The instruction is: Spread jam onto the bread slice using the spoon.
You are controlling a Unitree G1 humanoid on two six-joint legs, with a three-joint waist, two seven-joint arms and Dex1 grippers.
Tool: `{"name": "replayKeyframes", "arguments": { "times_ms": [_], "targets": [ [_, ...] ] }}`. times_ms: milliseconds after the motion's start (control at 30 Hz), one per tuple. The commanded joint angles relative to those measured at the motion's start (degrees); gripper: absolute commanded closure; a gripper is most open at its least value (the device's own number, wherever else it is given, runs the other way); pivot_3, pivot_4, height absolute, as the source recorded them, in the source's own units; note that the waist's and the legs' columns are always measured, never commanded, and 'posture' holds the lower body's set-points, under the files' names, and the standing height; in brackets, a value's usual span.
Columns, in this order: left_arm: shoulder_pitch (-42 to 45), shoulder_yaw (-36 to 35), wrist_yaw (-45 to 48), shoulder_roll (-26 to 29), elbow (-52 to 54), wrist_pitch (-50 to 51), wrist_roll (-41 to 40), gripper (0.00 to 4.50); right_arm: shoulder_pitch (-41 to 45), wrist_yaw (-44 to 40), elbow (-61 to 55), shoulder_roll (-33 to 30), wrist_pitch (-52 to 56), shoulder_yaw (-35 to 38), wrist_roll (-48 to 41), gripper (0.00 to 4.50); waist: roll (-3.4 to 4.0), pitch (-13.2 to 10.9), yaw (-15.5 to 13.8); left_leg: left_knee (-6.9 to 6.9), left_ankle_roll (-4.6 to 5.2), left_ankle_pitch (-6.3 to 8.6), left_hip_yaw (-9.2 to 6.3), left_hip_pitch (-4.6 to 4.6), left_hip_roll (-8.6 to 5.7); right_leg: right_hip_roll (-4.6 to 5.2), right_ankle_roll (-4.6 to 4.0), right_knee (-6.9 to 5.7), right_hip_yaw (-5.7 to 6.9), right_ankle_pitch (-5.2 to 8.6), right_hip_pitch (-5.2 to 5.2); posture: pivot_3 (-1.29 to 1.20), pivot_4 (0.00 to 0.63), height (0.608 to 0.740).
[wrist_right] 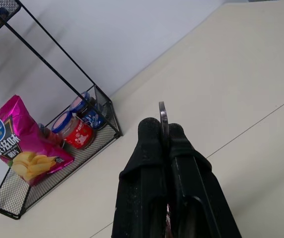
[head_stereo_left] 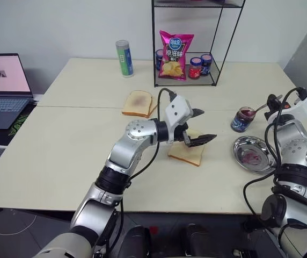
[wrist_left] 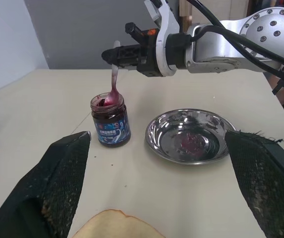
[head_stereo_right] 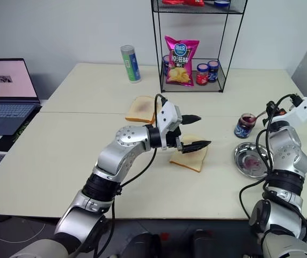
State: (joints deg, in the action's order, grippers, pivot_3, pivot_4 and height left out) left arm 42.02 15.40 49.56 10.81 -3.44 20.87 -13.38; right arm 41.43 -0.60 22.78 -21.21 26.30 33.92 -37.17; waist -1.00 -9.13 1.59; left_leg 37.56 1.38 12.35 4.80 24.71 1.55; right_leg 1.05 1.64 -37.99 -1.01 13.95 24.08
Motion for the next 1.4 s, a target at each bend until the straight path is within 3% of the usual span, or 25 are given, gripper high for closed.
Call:
{"name": "replayKeyframes", "arguments": {
  "times_ms": [33,1400],
  "targets": [
    [1.53,-0.11,0.48,-0.25,0.33,-1.44,0.07,0.0,1.54,1.44,-2.43,-0.22,-0.5,2.3,-2.16,4.48,0.0,0.0,0.0,0.0,0.0,0.0,0.0,0.0,0.0,0.0,0.0,0.0,0.0,0.0,0.0,0.0,0.15,0.74],
    [4.16,-0.79,1.59,-0.23,-4.6,-4.93,0.39,0.0,5.1,6.22,2.15,2.48,-3.82,8.82,-9.95,4.48,0.0,0.0,0.04,-0.01,0.01,0.0,0.0,0.02,0.0,-0.01,0.0,0.02,0.0,0.0,0.0,0.0,0.15,0.74]
  ]
}}
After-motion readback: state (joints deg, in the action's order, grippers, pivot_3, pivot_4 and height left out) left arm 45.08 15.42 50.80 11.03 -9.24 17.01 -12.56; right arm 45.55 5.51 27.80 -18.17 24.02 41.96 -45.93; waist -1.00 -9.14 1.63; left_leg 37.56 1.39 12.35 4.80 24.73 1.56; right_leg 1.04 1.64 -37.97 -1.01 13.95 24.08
